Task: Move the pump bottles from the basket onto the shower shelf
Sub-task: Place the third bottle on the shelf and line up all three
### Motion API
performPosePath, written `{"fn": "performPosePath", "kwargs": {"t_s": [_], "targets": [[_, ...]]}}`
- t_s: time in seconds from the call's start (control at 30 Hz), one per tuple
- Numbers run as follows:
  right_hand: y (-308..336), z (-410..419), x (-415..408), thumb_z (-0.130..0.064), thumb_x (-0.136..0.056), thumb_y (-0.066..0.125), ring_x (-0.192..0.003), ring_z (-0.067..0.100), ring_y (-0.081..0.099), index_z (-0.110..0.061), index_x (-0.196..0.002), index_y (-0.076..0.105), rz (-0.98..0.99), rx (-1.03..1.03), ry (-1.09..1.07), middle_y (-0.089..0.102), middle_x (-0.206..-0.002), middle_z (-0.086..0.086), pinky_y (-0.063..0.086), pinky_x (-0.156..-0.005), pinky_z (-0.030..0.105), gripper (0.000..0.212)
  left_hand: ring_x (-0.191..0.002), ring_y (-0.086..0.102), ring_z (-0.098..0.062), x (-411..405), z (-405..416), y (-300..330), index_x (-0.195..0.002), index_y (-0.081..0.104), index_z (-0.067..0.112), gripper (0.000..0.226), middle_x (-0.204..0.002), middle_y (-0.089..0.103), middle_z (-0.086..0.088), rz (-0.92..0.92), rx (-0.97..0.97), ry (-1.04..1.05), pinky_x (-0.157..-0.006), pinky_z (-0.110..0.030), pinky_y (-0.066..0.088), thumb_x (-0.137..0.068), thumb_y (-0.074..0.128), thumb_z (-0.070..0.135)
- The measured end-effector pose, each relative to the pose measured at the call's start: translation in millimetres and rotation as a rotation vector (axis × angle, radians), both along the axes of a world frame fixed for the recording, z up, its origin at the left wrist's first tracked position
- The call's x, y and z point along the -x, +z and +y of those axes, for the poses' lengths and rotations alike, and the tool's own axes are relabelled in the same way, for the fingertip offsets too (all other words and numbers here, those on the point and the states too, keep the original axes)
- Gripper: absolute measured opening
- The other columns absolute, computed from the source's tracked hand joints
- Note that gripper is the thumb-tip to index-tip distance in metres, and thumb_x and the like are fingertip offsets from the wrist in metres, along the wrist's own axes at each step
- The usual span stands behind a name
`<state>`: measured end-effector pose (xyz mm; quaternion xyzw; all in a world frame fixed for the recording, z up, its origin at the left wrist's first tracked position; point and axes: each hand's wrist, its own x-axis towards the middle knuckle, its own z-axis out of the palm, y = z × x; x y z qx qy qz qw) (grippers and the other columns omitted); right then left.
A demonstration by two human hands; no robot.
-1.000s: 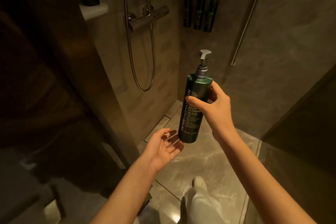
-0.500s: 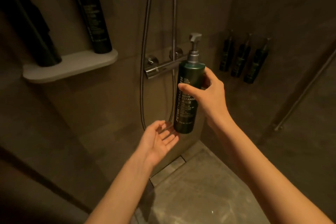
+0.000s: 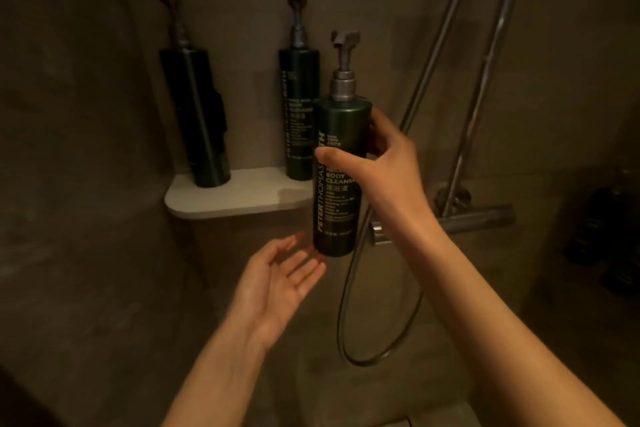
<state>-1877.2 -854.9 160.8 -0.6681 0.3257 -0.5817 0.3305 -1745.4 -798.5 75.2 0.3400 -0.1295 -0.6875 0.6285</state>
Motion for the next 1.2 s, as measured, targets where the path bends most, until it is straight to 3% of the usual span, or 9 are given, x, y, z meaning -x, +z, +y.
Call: {"fn": "performPosePath", "kwargs": {"t_s": [0.17, 0.27, 0.37, 0.43, 0.57, 0.67, 0.8, 1.0, 1.2], "targets": [[24.3, -31.4, -34.3, -0.021, -0.072, 0.078, -0.093, -0.004, 0.062, -0.022, -0.123, 0.055, -0.031, 0.033, 0.123, 0.066, -0.108, -0.010, 0.051, -0.073, 0.010, 0.056, -0.115, 0.055, -0.035, -27.5, -12.1, 26.1, -0.122, 0.057, 0.006, 0.037, -0.126, 0.056, -0.022, -0.102, 0.095, 0.166, -0.099, -0.043, 0.044, -0.086, 0.052, 0.017], [35.9, -43.9, -47.9, -0.021, -0.073, 0.077, -0.089, -0.005, 0.062, -0.027, -0.116, 0.057, -0.042, 0.039, 0.195, 0.066, -0.103, -0.011, 0.050, -0.069, 0.008, 0.047, -0.109, 0.062, -0.031, -32.3, -17.4, 38.4, -0.120, 0.059, 0.007, 0.052, -0.121, 0.062, -0.017, -0.249, 0.153, 0.220, -0.095, -0.039, 0.048, -0.070, 0.062, 0.023], [45.5, -51.9, -57.4, -0.021, -0.074, 0.077, -0.088, -0.006, 0.062, -0.032, -0.110, 0.057, -0.049, 0.052, 0.254, 0.066, -0.102, -0.012, 0.050, -0.067, 0.007, 0.043, -0.105, 0.066, -0.025, -34.0, -21.2, 48.2, -0.114, 0.062, 0.010, 0.042, -0.110, 0.069, -0.008, -0.368, 0.212, 0.276, -0.089, -0.034, 0.052, -0.073, 0.066, 0.016], [49.9, -57.4, -63.6, -0.021, -0.073, 0.077, -0.089, -0.004, 0.063, -0.031, -0.112, 0.057, -0.052, 0.059, 0.293, 0.066, -0.103, -0.011, 0.052, -0.069, 0.010, 0.044, -0.103, 0.066, -0.019, -34.7, -26.4, 51.7, -0.116, 0.061, 0.015, 0.034, -0.106, 0.070, -0.001, -0.526, 0.210, 0.335, -0.086, -0.029, 0.053, -0.082, 0.064, 0.010], [49.0, -68.8, -76.4, -0.022, -0.074, 0.077, -0.091, 0.001, 0.064, -0.027, -0.111, 0.060, -0.077, 0.057, 0.308, 0.068, -0.100, -0.008, 0.054, -0.076, 0.020, 0.041, -0.103, 0.059, -0.003, -37.3, -44.0, 45.6, -0.129, 0.050, 0.022, 0.056, -0.126, 0.058, 0.004, -1.005, 0.199, 0.446, -0.088, -0.023, 0.050, -0.079, 0.071, 0.012], [39.8, -77.6, -84.7, -0.023, -0.074, 0.077, -0.099, 0.005, 0.063, -0.022, -0.119, 0.058, -0.097, 0.036, 0.309, 0.067, -0.107, -0.006, 0.054, -0.088, 0.033, 0.049, -0.110, 0.058, -0.008, -38.3, -58.1, 33.0, -0.132, 0.045, 0.027, 0.064, -0.120, 0.055, 0.011, -1.237, 0.172, 0.536, -0.090, -0.026, 0.049, -0.076, 0.075, 0.018], [30.5, -85.2, -89.7, -0.022, -0.075, 0.077, -0.099, 0.005, 0.063, -0.021, -0.121, 0.057, -0.145, 0.040, 0.305, 0.067, -0.107, -0.006, 0.054, -0.089, 0.035, 0.050, -0.113, 0.055, -0.009, -35.5, -68.6, 16.3, -0.135, 0.041, 0.033, 0.066, -0.126, 0.056, 0.012, -1.510, 0.102, 0.677, -0.087, -0.032, 0.051, -0.077, 0.073, 0.034], [17.3, -84.5, -89.4, -0.026, -0.075, 0.077, -0.108, -0.004, 0.056, -0.028, -0.132, 0.045, -0.106, 0.090, 0.249, 0.059, -0.115, -0.019, 0.049, -0.094, 0.025, 0.066, -0.117, 0.048, -0.014, -31.7, -70.5, 11.6, -0.136, 0.042, 0.033, 0.068, -0.125, 0.059, 0.006, -1.740, -0.043, 0.807, -0.088, -0.035, 0.046, -0.076, 0.069, 0.047], [-2.7, -76.6, -100.6, -0.020, -0.079, 0.073, -0.124, -0.002, 0.042, -0.028, -0.141, 0.033, 0.010, 0.183, 0.153, 0.047, -0.135, -0.011, 0.038, -0.105, 0.025, 0.074, -0.119, 0.048, -0.016, -28.0, -70.7, 9.8, -0.138, 0.044, 0.026, 0.068, -0.126, 0.059, 0.002, -1.742, -0.059, 0.799, -0.097, -0.040, 0.044, -0.076, 0.064, 0.046]]}}
